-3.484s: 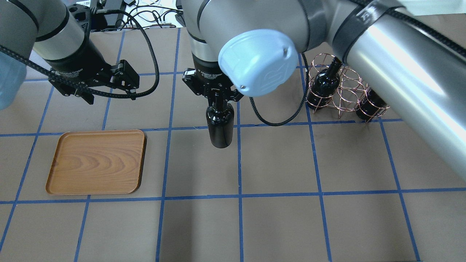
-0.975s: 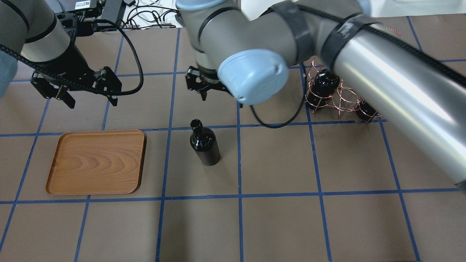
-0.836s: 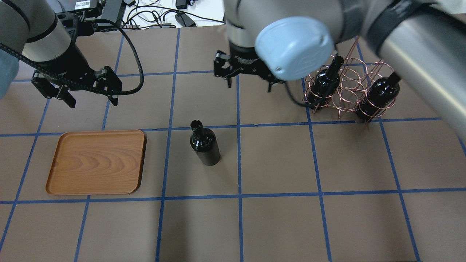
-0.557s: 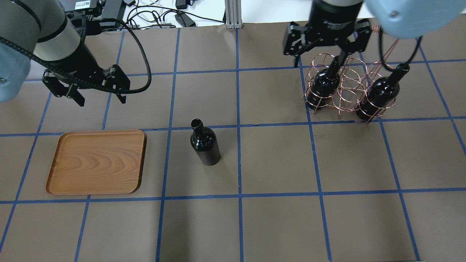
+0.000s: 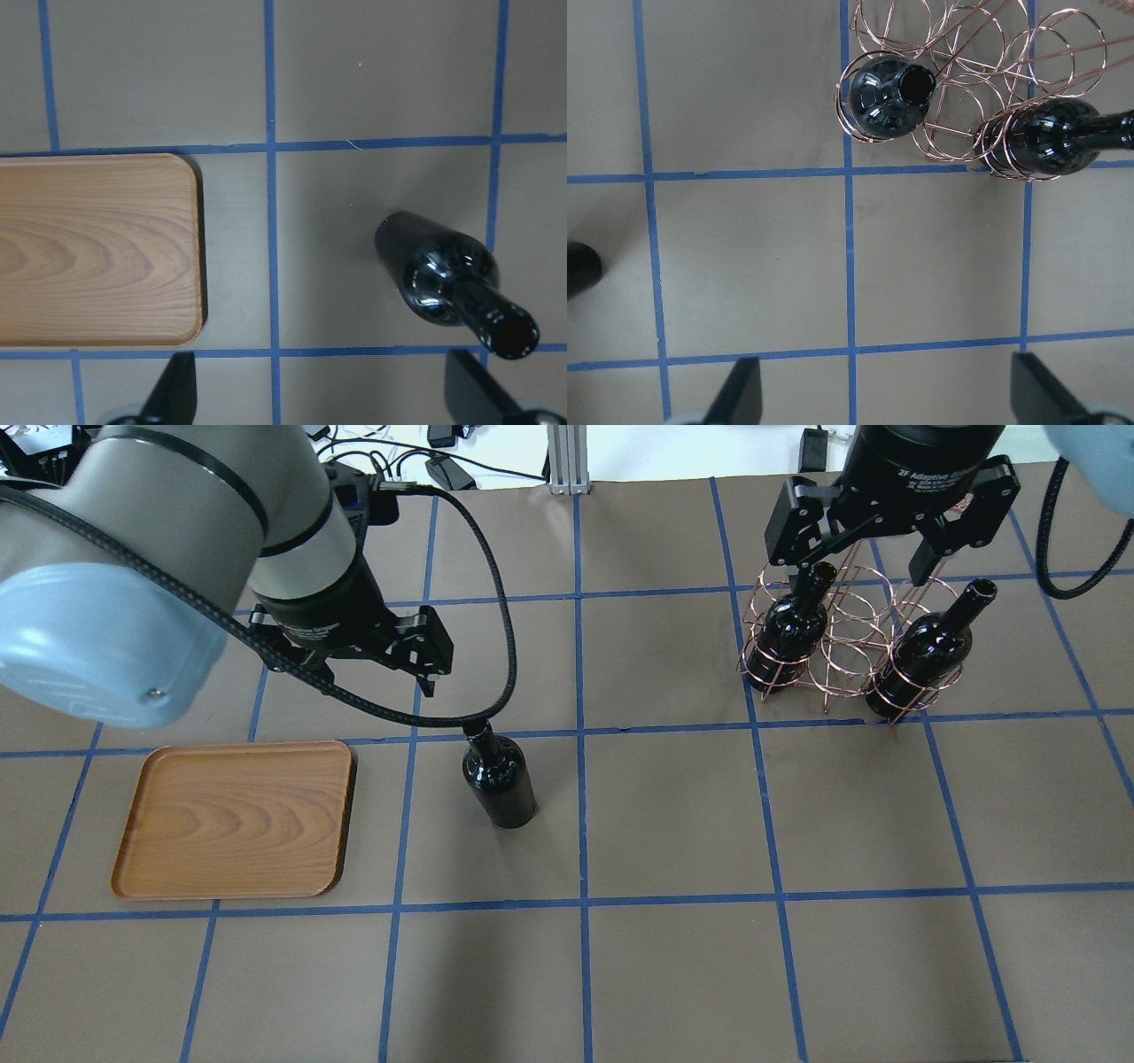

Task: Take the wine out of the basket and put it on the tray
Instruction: 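Lower the left gripper onto the standing bottle and close on it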

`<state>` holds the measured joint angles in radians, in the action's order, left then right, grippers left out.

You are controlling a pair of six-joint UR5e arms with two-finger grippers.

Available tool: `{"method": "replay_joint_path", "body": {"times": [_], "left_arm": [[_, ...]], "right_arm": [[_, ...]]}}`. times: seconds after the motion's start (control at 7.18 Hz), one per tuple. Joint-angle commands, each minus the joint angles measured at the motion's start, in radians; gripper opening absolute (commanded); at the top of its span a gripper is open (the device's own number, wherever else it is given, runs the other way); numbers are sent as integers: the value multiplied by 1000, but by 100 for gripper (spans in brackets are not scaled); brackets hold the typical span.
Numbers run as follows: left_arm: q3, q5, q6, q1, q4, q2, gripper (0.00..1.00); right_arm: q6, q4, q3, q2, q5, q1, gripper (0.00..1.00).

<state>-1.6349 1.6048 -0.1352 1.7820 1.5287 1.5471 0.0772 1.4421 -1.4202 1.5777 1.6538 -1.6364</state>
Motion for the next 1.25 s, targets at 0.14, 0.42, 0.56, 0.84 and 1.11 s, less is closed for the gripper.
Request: {"method": "replay_joint_path", "body": {"times": [0.14, 0.42, 0.56, 0.84, 1.11], "left_arm": [[-22, -78, -24, 77, -45, 62, 100], [-77, -79, -17, 77, -131, 117, 100], [-83, -80, -18, 77, -146, 134, 100], [-83, -83, -12, 79, -143, 143, 86], [-83, -80, -15, 80, -122, 142, 78]], "right_arm": [[0, 4, -20, -1, 0, 6, 100], [0, 8, -39, 2, 0, 6, 100], [1, 9, -39, 5, 0, 6, 100], [3, 47, -39, 1, -5, 4, 100], [1, 73, -40, -2, -64, 12, 100]]}}
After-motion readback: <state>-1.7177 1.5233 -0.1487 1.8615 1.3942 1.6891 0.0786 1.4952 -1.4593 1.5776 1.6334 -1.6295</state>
